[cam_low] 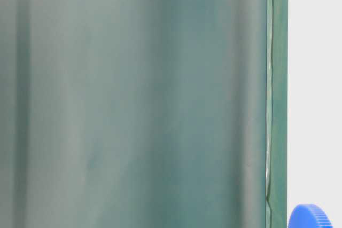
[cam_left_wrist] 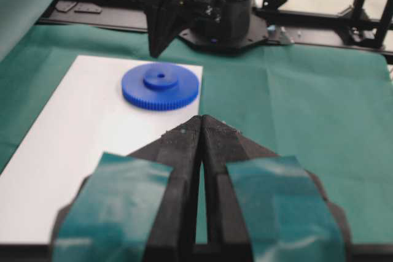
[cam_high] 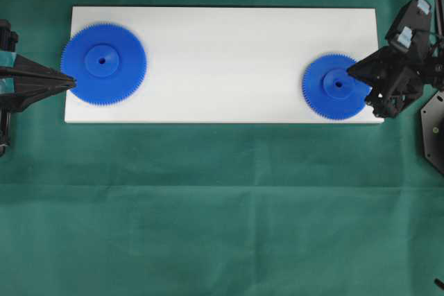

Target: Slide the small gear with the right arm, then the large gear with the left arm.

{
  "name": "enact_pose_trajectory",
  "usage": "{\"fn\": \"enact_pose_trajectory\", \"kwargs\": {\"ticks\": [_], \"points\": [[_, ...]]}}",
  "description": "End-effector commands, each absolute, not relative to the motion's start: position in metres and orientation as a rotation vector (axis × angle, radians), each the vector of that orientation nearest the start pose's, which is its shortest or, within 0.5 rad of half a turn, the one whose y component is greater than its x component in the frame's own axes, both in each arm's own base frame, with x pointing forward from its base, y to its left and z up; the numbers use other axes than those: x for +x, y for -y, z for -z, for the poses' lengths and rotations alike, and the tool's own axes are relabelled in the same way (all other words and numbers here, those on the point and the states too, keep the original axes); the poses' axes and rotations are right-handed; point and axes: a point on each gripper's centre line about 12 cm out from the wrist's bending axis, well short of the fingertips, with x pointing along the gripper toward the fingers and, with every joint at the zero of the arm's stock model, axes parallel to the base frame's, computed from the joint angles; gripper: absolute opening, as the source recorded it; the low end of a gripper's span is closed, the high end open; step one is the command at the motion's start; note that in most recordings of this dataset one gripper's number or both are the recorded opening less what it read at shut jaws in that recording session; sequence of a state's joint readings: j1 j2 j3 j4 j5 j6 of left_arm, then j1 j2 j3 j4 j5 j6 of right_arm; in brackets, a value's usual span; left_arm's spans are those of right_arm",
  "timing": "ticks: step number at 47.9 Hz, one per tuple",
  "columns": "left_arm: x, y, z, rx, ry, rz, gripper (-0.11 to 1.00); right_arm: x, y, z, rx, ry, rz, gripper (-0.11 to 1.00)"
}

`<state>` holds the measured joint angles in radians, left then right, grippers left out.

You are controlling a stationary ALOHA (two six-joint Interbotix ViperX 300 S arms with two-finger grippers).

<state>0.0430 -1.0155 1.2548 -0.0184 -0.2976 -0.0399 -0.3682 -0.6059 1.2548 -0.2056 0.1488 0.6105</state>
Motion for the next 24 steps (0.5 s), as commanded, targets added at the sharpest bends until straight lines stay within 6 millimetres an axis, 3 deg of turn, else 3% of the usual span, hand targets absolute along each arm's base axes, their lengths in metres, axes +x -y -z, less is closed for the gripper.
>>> {"fn": "enact_pose_trajectory", "kwargs": {"ticks": [1, 24], "points": [[0.188, -0.009, -0.276, -0.059, 0.074, -0.05, 0.0, 0.188, 0.078, -0.144, 0.51, -0.694, 0.539, 0.5], [0.188, -0.009, -0.275, -0.06, 0.071, -0.05, 0.0, 0.204, 0.084, -0.157, 0.479, -0.641, 0.514, 0.51]]}}
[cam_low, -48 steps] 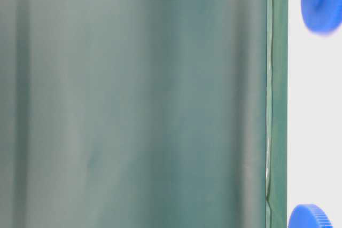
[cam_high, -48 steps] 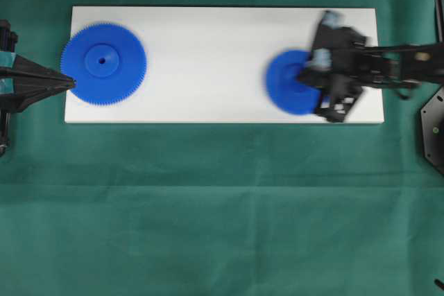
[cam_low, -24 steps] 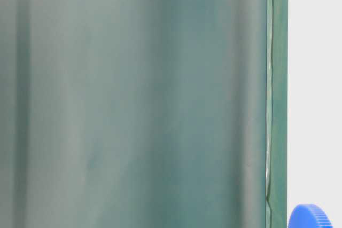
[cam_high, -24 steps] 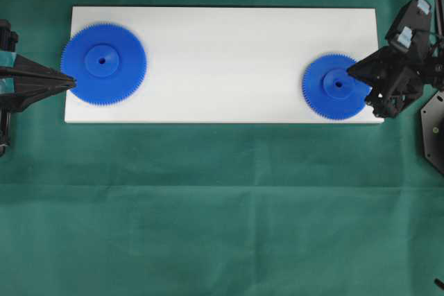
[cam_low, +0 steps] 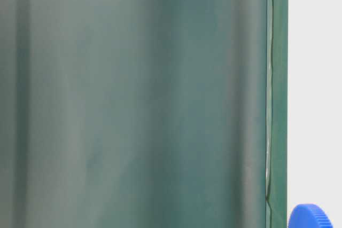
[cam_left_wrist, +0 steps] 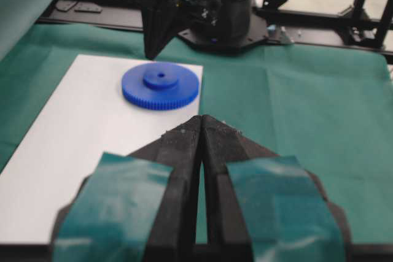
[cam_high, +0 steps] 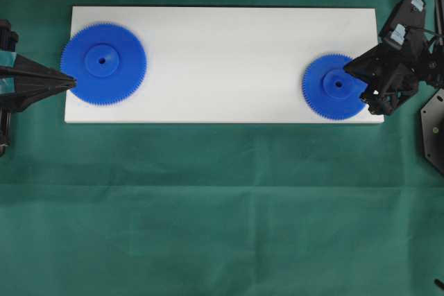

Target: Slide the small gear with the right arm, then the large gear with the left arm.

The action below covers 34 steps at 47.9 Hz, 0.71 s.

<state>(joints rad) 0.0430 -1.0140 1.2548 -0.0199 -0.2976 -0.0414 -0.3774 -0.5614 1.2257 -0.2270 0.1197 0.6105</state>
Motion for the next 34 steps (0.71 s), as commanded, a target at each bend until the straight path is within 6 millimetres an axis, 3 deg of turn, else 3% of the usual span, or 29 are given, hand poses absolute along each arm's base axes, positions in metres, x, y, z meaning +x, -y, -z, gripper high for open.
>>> {"fn": "enact_pose_trajectory", "kwargs": {"ticks": [1, 34], "points": [[0.188, -0.009, -0.276, -0.06, 0.072, -0.05, 0.0, 0.205, 0.084, -0.158, 0.473, -0.636, 0.511, 0.51], [0.186, -0.031, -0.274, -0.059, 0.063, -0.166, 0.0, 0.227, 0.089, -0.194, 0.319, -0.468, 0.415, 0.51]]}}
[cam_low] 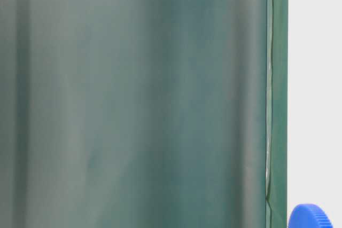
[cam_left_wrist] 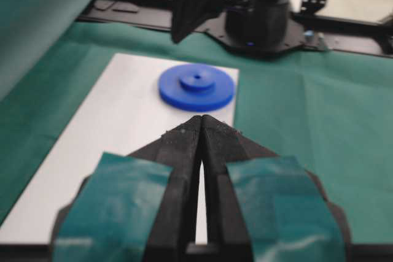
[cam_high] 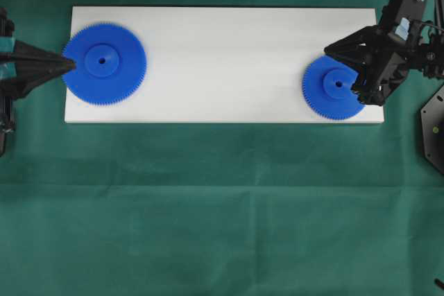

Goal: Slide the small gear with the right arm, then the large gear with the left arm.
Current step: 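Move the left gripper down onto the hub of the large blue gear, then slide the large blue gear right with the left gripper toward the small gear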

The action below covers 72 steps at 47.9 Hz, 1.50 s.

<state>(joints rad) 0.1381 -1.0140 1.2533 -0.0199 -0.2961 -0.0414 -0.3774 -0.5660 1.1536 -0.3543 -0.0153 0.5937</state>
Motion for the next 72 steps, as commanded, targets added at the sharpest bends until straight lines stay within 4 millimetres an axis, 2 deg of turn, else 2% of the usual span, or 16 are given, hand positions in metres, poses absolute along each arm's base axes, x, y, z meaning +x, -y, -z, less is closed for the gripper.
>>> {"fn": "enact_pose_trajectory", "kwargs": {"ticks": [1, 11, 22, 34, 41, 52, 61, 72], "points": [[0.185, -0.033, -0.274, -0.057, 0.064, -0.179, 0.0, 0.227, 0.09, -0.196, 0.315, -0.463, 0.414, 0.5], [0.181, -0.054, -0.27, -0.064, 0.028, -0.294, 0.0, 0.228, 0.089, -0.209, 0.292, -0.399, 0.397, 0.51], [0.168, -0.085, -0.259, -0.087, -0.073, -0.473, 0.0, 0.227, 0.089, -0.211, 0.29, -0.385, 0.394, 0.5], [0.166, -0.09, -0.251, -0.103, -0.138, -0.501, 0.0, 0.226, 0.089, -0.21, 0.297, -0.389, 0.396, 0.51], [0.177, -0.096, -0.241, -0.132, -0.253, -0.502, 0.0, 0.226, 0.088, -0.209, 0.297, -0.389, 0.396, 0.5], [0.205, -0.108, -0.218, -0.171, -0.462, -0.489, 0.0, 0.225, 0.088, -0.208, 0.302, -0.391, 0.397, 0.5], [0.227, -0.109, -0.199, -0.194, -0.619, -0.448, 0.0, 0.225, 0.088, -0.209, 0.302, -0.389, 0.397, 0.51], [0.232, -0.109, -0.184, -0.223, -0.754, -0.434, 0.0, 0.225, 0.088, -0.206, 0.303, -0.397, 0.398, 0.51]]}}
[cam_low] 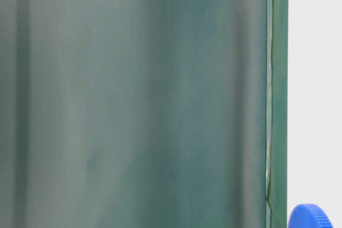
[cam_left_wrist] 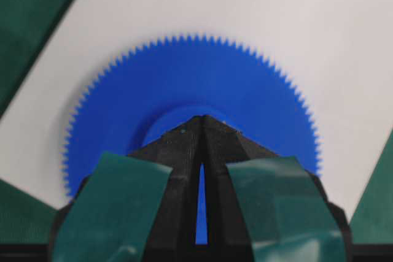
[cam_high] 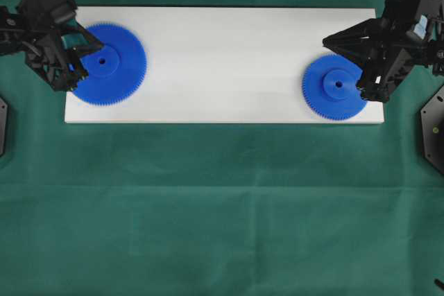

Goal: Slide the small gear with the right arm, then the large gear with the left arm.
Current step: 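Slide the large blue gear right with the left gripper toward the small gear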

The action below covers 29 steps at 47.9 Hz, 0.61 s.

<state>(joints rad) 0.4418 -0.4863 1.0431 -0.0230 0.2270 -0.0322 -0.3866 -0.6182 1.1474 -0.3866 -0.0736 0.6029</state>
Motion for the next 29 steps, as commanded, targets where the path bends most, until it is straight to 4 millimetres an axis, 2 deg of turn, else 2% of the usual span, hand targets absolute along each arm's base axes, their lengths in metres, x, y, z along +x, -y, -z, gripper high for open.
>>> {"fn": "enact_pose_trajectory", "kwargs": {"ticks": [1, 9, 29], "points": [[0.232, -0.108, -0.184, -0.222, -0.755, -0.432, 0.0, 0.224, 0.088, -0.206, 0.304, -0.395, 0.397, 0.5], [0.231, -0.108, -0.18, -0.226, -0.772, -0.432, 0.0, 0.224, 0.087, -0.205, 0.305, -0.396, 0.394, 0.5], [0.237, -0.11, -0.146, -0.259, -0.898, -0.428, 0.0, 0.224, 0.087, -0.206, 0.303, -0.393, 0.395, 0.51]]}}
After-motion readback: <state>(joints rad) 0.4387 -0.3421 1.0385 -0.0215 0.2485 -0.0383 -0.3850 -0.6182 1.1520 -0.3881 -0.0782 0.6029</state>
